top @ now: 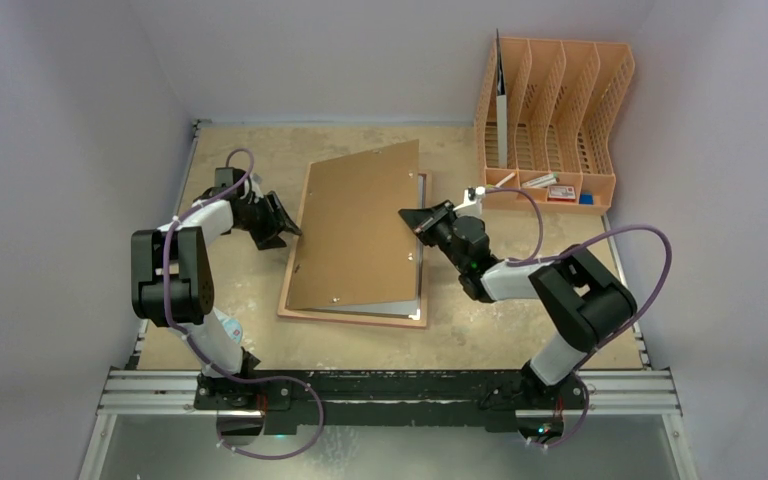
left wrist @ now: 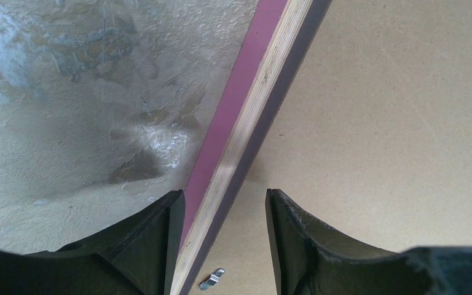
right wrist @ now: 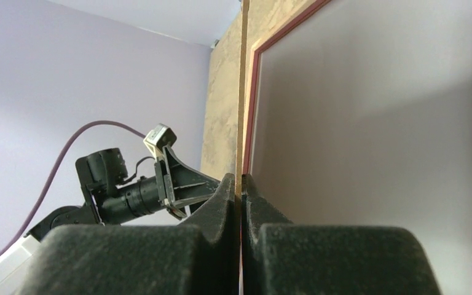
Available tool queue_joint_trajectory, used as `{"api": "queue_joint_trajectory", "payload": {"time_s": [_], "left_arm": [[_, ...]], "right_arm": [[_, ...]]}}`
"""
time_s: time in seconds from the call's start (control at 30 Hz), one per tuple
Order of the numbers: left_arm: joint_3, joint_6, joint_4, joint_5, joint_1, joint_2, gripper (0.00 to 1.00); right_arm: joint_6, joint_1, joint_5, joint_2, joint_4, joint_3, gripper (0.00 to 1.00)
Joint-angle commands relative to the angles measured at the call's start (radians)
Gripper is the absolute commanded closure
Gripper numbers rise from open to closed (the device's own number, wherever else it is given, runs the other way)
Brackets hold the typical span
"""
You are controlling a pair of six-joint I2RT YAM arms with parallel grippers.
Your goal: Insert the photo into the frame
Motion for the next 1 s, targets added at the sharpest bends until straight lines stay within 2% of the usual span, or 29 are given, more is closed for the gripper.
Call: {"api": "queue_joint_trajectory", "payload": {"time_s": [0.0,0.27,0.47,0.63,0.83,0.97], "left_arm": [[0.006,0.006,0.009,-0.007,-0.007,-0.001,0.47],[0.007,0.007,0.006,-0.010,-0.007,-0.003,0.47],[0.008,0.009,0.005,-0.010,-0.007,-0.003,0.47],[0.009,0.008,0.004,-0.009,-0.007,-0.001,0.46],[0.007,0.001,0.012,-0.002,-0.007,0.002,0.46],[0.005,0.003,0.010,0.004,-0.007,0.010,0.46]], "right_arm": [[0.012,0.004,0.017,0.014,0.167,0.017,1.00],[0.084,0.006,0.053,0.042,0.084,0.014,1.00],[0.104,0.004,0.017,0.056,-0.032,0.049,1.00],[0.137,0.004,0.024,0.039,-0.154,0.066,0.95],[0.145,0.004,0.025,0.028,-0.180,0.050,0.99],[0.129,0.005,-0.037,0.052,-0.173,0.057,0.92]]}}
